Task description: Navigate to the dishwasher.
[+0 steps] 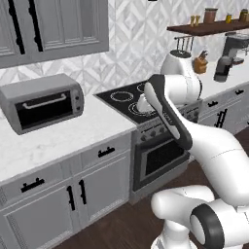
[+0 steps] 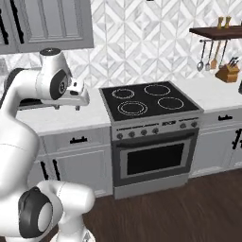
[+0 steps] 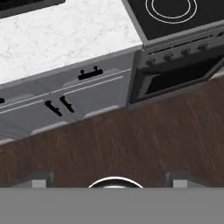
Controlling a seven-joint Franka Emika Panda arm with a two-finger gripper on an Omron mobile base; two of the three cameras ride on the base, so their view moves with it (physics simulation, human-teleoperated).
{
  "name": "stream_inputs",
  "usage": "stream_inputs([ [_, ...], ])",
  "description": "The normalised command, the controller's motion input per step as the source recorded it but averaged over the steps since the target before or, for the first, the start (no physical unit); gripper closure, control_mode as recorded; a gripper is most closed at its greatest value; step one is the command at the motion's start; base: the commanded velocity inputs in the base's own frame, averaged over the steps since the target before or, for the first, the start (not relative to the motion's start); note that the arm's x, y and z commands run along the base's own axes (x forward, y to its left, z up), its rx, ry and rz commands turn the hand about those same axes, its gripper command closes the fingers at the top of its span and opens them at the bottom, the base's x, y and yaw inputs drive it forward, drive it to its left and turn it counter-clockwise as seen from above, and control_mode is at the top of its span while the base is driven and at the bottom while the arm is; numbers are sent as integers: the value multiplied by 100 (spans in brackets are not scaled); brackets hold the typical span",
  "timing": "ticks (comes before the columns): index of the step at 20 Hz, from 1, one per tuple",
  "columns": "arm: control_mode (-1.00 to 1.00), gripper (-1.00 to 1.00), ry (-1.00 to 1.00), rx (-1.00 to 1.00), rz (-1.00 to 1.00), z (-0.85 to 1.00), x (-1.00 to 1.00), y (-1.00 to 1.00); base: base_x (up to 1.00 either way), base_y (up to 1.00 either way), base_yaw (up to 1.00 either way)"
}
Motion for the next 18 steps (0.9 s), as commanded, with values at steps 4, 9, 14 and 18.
stream_inputs([
  [4, 100, -100, 0, 0, 0, 0, 0, 0, 18, -85, -57],
  [9, 100, -100, 0, 0, 0, 0, 0, 0, 25, -84, -57],
  [14, 100, -100, 0, 0, 0, 0, 0, 0, 37, -68, -55],
  [18, 100, -100, 0, 0, 0, 0, 0, 0, 41, -57, -56],
])
